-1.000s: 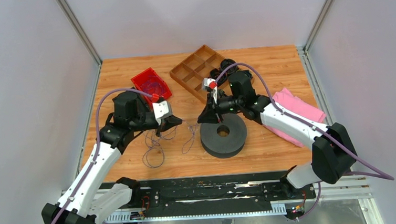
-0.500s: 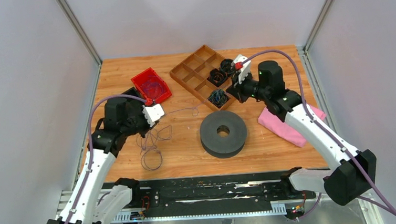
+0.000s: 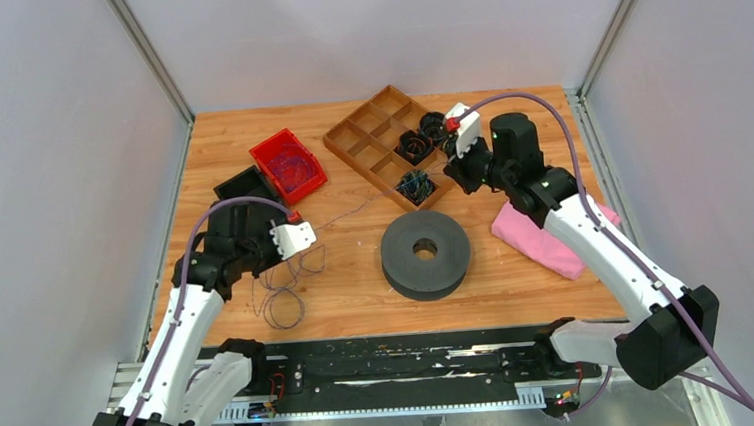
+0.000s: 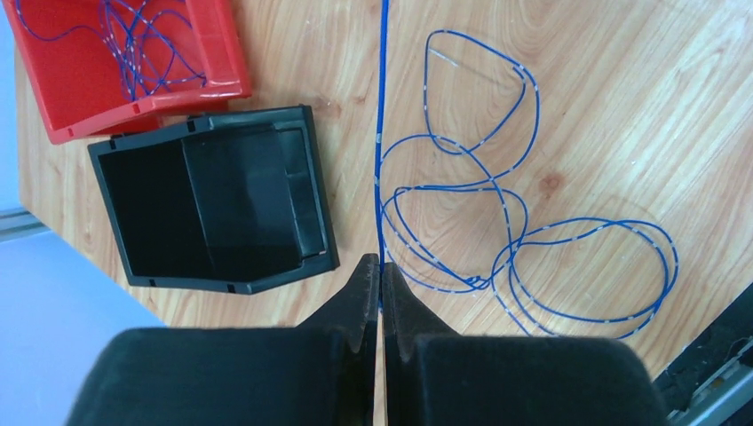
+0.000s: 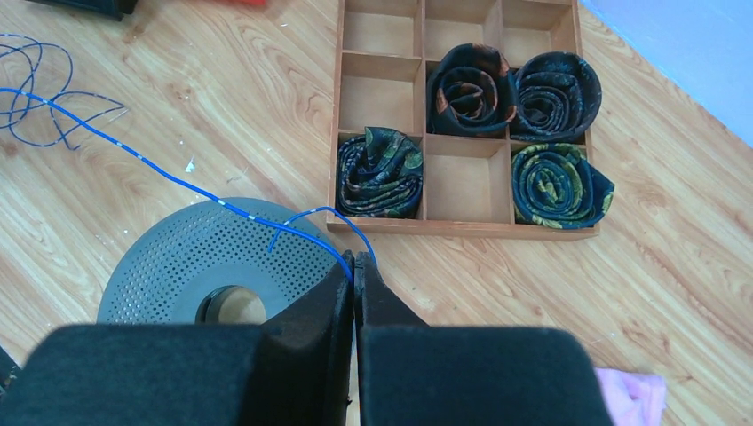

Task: Wrap the cables
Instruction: Adjust the cable at the center of the board.

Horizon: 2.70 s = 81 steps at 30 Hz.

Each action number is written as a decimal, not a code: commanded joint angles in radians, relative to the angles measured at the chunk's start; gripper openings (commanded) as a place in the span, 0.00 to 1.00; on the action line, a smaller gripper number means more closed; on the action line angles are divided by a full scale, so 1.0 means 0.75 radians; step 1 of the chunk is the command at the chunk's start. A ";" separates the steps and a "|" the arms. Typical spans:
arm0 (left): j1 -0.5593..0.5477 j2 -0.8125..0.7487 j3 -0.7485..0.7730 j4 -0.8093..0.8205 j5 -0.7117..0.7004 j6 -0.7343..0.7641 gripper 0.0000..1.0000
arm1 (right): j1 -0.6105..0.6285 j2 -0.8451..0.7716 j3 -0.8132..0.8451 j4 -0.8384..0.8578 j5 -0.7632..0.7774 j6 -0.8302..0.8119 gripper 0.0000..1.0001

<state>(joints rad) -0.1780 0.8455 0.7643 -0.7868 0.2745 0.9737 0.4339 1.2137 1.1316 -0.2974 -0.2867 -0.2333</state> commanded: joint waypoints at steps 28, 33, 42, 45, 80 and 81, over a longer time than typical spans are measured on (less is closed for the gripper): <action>-0.221 0.260 0.217 0.748 0.784 -0.971 0.80 | 0.359 0.240 0.374 -0.153 -0.024 0.069 0.01; -0.271 0.335 0.163 0.922 0.788 -1.057 0.72 | 0.359 0.247 0.383 -0.158 -0.042 0.083 0.01; -0.377 0.436 0.175 1.057 0.733 -1.130 0.59 | 0.359 0.255 0.368 -0.159 -0.078 0.090 0.01; -0.384 0.469 0.214 1.067 0.737 -1.184 0.57 | 0.360 0.266 0.358 -0.159 -0.097 0.087 0.01; -0.325 0.199 0.314 0.543 0.201 -0.798 0.00 | 0.327 0.125 0.076 -0.357 -0.051 -0.244 0.61; -0.301 0.178 0.314 0.511 0.169 -0.790 0.00 | 0.329 0.107 0.034 -0.371 -0.089 -0.284 0.62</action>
<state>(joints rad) -0.4446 1.0500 0.9623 -0.2527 0.5697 0.2546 0.6926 1.3617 1.2533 -0.4995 -0.3138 -0.3099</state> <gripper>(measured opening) 0.014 0.598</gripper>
